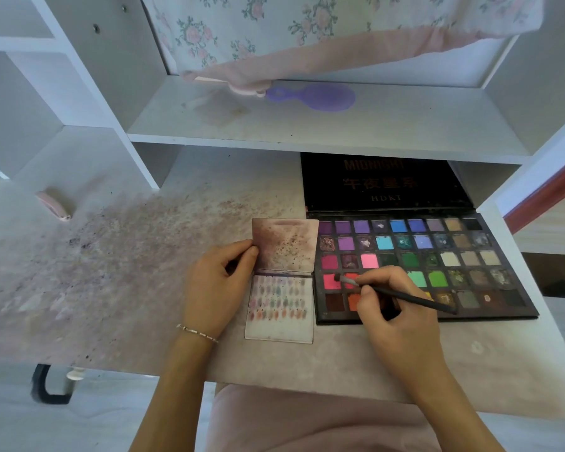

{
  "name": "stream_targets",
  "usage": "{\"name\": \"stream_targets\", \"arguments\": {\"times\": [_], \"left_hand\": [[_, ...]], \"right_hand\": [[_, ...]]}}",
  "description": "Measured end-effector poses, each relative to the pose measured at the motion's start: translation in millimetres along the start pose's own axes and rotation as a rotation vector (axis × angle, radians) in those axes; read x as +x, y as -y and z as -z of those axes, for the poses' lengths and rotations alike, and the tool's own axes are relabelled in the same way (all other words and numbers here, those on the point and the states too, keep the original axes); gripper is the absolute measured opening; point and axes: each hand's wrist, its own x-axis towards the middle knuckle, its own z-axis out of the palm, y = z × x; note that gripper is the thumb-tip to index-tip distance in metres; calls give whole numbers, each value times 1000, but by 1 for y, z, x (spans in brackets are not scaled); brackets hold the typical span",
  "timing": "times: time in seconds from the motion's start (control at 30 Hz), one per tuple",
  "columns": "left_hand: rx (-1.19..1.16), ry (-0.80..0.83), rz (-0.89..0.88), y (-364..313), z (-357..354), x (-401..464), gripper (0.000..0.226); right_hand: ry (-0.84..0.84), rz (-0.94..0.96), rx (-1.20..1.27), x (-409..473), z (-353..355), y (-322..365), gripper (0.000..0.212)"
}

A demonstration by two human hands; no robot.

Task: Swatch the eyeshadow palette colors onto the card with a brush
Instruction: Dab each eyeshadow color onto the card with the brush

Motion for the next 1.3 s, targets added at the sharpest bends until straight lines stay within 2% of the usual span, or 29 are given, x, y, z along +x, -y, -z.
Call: {"name": "stream_targets", "arguments": {"times": [0.13,0.3,0.4,0.53,0.83,1.3], "left_hand": [[2,14,2,1,0,0,16],[-14,28,16,-1,2,1,14],[-23,23,19,-2,2,1,15],[-35,34,31,-3,2,0,16],[-58,44,59,-2,1,1,14],[-55,32,55,-2,2,-1,14]], "right_hand": [[74,88,44,-3,-13,10,13],[247,56,149,-17,-33,18,15],[332,2,177,-19,-39,22,4],[346,-36,197,-17,-40,23,11],[418,3,138,-18,-42,20,2],[470,-7,114,-18,-40,21,4]]}}
